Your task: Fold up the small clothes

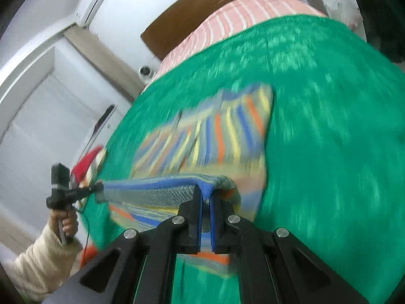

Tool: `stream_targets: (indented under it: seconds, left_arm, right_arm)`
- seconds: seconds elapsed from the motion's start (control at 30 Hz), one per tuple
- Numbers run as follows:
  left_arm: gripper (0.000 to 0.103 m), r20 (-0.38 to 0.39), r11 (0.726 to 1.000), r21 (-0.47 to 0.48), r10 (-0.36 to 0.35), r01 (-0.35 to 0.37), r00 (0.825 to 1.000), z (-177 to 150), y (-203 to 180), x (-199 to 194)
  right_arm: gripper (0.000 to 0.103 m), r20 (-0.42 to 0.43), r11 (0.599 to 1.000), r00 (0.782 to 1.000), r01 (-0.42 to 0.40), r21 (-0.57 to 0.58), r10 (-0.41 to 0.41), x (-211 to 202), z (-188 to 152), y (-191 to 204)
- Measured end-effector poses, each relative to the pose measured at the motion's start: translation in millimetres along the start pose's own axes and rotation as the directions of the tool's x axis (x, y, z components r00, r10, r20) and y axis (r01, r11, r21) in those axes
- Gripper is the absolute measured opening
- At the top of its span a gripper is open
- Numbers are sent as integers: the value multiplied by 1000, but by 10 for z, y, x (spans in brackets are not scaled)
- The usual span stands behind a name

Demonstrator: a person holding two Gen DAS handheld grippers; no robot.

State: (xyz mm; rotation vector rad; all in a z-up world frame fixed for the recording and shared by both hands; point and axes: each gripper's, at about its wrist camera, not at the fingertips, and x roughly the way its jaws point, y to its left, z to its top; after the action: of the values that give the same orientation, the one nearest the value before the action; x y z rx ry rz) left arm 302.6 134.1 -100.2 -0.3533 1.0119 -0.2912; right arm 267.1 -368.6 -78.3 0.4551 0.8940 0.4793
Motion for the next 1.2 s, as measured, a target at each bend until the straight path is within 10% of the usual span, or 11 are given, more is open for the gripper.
stream_targets:
  seconds: [0.13,0.2,0.23,0.37,0.57,0.63,0.67,0.7,0.83,1.0,1.2]
  left_arm:
    - [16,41,997,-31,65,-64,997,751,-47,526]
    - [55,57,989,-73,134,-130,989,914,-12,732]
    - [56,74,981,-103,175,-167,982,937,67,768]
    - [56,71,983,-128,140,-130,988,668,322,609]
    - [68,38,990,10,141,-142,989,-98,151,431]
    - [59,-17,978,81,194,-192,981,-277,24,601]
    - [30,-47,965,120,241,-234,969,-366,-7,688]
    - [27,-55,952,149,280,-269,959,-438,-25,725]
    - [12,-4,896,162,419,-413,908,-629,46,424]
    - [82,109,926,81,358,-368,927,-1040,47,-71]
    - [88,161,920,5,387,-393,908,-1373,2,142]
  right_arm:
    - [5,61,996,995,82,-42,-79,499,696,-121]
    - [12,105,996,991,89,-5,-88,786,993,-262]
    - [27,126,991,983,130,38,-134,946,1127,-351]
    - [33,148,982,973,166,86,-178,948,1136,-438]
    - [33,19,982,991,133,-136,-132,637,568,-139]
    - [33,-44,966,994,84,-243,-98,621,268,67]
    - [32,-82,959,993,61,-278,-87,670,153,118]
    - [33,-117,953,989,53,-298,-92,727,42,141]
    - [29,-191,909,927,247,-335,-322,752,-326,-139]
    - [48,-31,913,943,312,-264,-331,73,-506,-106]
    - [68,118,907,923,383,-176,-367,-33,-942,-109]
